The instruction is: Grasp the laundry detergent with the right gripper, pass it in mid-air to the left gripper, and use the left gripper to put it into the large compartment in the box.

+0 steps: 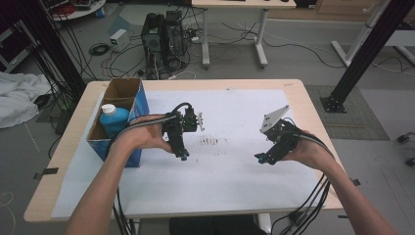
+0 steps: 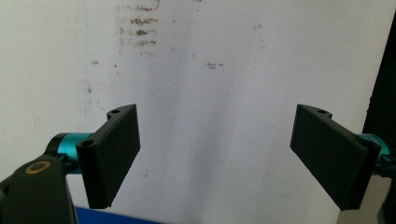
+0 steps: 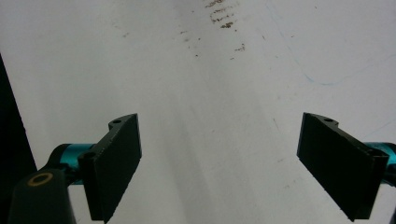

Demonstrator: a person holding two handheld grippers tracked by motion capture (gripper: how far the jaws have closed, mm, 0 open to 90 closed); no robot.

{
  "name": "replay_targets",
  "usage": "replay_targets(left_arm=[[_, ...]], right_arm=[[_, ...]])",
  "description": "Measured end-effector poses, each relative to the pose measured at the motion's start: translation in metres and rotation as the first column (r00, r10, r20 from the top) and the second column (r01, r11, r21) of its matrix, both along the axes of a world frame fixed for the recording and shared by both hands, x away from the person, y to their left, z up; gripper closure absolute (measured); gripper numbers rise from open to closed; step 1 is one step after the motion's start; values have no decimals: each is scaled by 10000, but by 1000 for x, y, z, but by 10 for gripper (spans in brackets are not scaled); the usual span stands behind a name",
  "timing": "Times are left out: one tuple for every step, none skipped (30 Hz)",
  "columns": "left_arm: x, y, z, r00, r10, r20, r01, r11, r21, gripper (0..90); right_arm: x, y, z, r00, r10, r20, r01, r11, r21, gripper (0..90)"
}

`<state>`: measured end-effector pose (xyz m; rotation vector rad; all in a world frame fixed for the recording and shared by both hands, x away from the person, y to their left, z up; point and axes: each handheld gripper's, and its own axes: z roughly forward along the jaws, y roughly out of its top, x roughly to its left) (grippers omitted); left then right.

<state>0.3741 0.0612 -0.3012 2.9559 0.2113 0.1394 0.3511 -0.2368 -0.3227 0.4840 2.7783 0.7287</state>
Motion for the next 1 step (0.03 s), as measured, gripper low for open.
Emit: replay_targets(left_arm=[[0,0,0,10000,30,-4,-30,10000,-43,160]], right_arm=[[1,-1,0,10000,-49,14,49,10000,-4,130]])
